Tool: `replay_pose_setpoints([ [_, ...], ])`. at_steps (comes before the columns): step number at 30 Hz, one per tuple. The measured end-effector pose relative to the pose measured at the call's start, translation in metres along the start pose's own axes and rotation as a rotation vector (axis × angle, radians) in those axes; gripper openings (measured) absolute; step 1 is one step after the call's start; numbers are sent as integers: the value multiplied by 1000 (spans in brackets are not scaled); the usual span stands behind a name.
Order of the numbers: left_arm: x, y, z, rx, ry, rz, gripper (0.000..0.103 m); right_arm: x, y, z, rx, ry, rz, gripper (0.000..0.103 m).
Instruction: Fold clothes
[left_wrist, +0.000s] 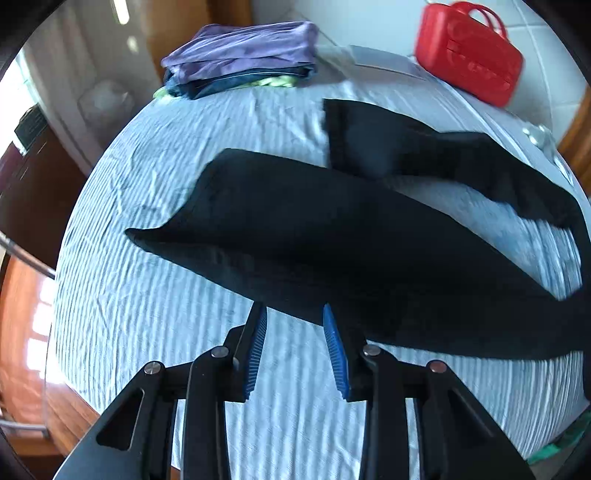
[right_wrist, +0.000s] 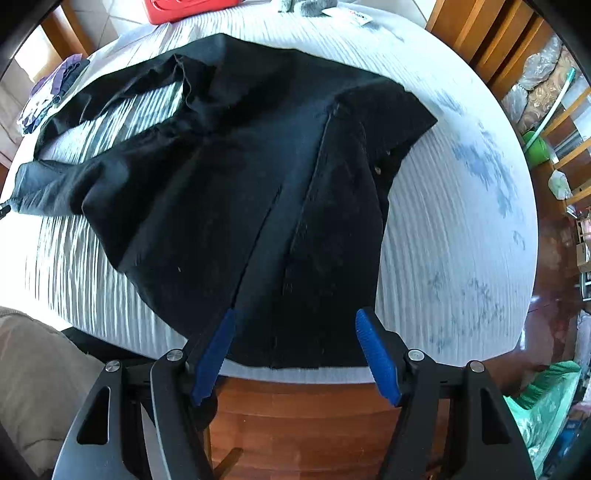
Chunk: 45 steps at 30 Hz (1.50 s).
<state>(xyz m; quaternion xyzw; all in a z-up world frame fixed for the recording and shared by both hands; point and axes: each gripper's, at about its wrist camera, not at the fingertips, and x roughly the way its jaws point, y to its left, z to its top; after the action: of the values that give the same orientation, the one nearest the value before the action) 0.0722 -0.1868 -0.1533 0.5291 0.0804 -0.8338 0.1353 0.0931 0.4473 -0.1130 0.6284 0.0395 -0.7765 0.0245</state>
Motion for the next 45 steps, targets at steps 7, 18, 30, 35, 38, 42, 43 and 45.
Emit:
replay_pose_setpoints([
  [7,1,21,20,4,-24,13,32,-23,48,27,-98,-90,25,68],
  [18,2,61,19,119,-2,-48,32,-9,187,71,-341,-158,118,68],
  [30,16,62,32,418,-19,-145,32,17,248,88,-460,-72,96,68],
  [35,34,62,45,479,6,-172,56,17,269,100,-558,-79,107,68],
  [38,52,63,45,483,54,-189,56,24,280,114,-605,-74,122,68],
  [42,59,70,49,445,67,-250,56,42,294,131,-656,-18,200,68],
  [43,60,71,50,431,65,-260,56,47,297,133,-668,-6,211,68],
  [45,60,72,48,408,41,-251,54,58,303,134,-688,18,217,68],
])
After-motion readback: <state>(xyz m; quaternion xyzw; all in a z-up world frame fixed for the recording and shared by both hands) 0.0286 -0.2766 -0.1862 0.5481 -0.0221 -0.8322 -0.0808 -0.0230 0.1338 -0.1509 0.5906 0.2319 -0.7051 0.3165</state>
